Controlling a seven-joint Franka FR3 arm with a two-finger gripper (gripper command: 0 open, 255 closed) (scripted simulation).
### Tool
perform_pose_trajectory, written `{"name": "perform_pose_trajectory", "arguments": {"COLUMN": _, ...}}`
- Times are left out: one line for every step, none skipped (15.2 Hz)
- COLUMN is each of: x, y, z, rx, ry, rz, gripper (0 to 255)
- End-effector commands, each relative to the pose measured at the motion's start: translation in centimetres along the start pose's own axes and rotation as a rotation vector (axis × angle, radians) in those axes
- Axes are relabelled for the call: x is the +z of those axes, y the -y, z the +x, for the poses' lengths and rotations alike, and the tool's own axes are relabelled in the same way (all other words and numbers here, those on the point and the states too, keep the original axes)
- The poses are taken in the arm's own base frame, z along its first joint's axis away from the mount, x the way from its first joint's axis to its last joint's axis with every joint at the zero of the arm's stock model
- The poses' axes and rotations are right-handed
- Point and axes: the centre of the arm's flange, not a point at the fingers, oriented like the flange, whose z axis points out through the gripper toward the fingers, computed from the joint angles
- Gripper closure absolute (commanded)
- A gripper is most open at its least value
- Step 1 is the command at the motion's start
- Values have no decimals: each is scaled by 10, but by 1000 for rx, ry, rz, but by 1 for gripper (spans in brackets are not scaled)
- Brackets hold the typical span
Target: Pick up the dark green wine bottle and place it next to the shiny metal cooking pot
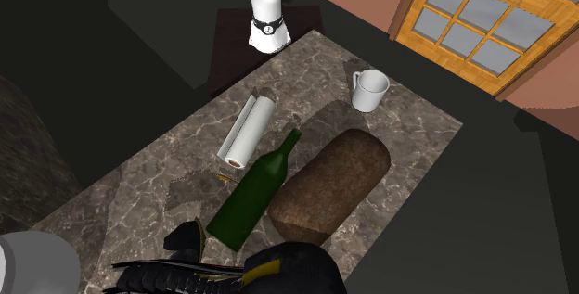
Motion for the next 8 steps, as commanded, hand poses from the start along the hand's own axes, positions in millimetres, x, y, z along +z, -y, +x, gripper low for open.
{"name": "perform_pose_trajectory", "arguments": {"x": 0, "y": 0, "z": 0, "rx": 0, "ry": 0, "rz": 0, "gripper": 0}}
{"name": "perform_pose_trajectory", "arguments": {"x": 8, "y": 4, "z": 9, "rx": 19, "ry": 0, "rz": -1, "gripper": 0}}
{"name": "perform_pose_trajectory", "arguments": {"x": 16, "y": 9, "z": 19, "rx": 37, "ry": -1, "rz": -2, "gripper": 0}}
{"name": "perform_pose_trajectory", "arguments": {"x": 24, "y": 12, "z": 29, "rx": 56, "ry": -1, "rz": -3, "gripper": 0}}
{"name": "perform_pose_trajectory", "arguments": {"x": 33, "y": 16, "z": 38, "rx": 75, "ry": -1, "rz": -4, "gripper": 0}}
{"name": "perform_pose_trajectory", "arguments": {"x": 41, "y": 20, "z": 48, "rx": 93, "ry": -2, "rz": -5, "gripper": 0}}
{"name": "perform_pose_trajectory", "arguments": {"x": 49, "y": 23, "z": 58, "rx": 112, "ry": -2, "rz": -6, "gripper": 0}}
{"name": "perform_pose_trajectory", "arguments": {"x": 57, "y": 26, "z": 68, "rx": 131, "ry": -2, "rz": -6, "gripper": 0}}
